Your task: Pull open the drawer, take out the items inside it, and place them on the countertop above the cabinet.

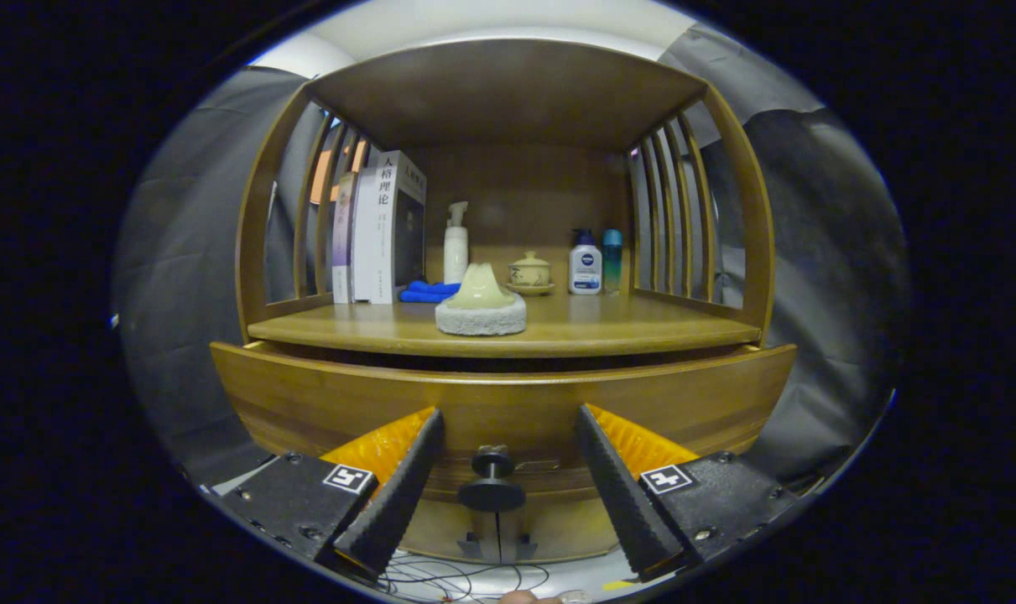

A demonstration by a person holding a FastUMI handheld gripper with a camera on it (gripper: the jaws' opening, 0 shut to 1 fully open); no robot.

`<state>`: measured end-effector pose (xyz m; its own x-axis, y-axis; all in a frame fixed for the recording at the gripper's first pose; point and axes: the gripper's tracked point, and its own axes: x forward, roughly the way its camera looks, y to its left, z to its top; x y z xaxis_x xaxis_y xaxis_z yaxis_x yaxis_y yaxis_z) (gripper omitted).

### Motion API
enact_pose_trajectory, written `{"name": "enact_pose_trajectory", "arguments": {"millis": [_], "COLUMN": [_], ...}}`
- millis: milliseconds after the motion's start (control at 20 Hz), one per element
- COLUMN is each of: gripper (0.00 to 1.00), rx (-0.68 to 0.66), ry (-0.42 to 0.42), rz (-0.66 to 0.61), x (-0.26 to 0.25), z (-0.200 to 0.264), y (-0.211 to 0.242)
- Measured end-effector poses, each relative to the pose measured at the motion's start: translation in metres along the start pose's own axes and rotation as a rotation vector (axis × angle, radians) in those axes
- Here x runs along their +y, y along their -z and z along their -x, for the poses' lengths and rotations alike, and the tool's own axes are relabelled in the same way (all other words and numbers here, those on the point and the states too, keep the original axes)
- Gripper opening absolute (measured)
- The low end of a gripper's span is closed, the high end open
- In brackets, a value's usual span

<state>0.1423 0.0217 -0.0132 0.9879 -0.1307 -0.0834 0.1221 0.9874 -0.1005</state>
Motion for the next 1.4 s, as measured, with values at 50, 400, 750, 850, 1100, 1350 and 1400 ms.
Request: {"name": "enact_pose_trajectory", "arguments": {"millis": [50,400,750,850,1100,1350,1400], "gripper": [1.00,1.00,1.00,1.00,1.00,1.00,1.00], "rx": [0.001,-0.008,-0.002,-0.009,-0.013,-0.005,-0.013], "ry": [-0.001,-0.006,0.012,0.010,0.009,0.000,0.002], "rz": [-0.004,-0.019,-0.004,-0.006,-0.005,-0.004,-0.016], "x": [0.000,0.000,0.001,0.001,0.001,-0.003,-0.005], "z": [-0.002,-0.020,-0.034,-0.034,-0.033,-0.021,-0.014], "y": [0.000,-0.004,-0.006,-0.007,-0.007,-0.005,-0.006]}}
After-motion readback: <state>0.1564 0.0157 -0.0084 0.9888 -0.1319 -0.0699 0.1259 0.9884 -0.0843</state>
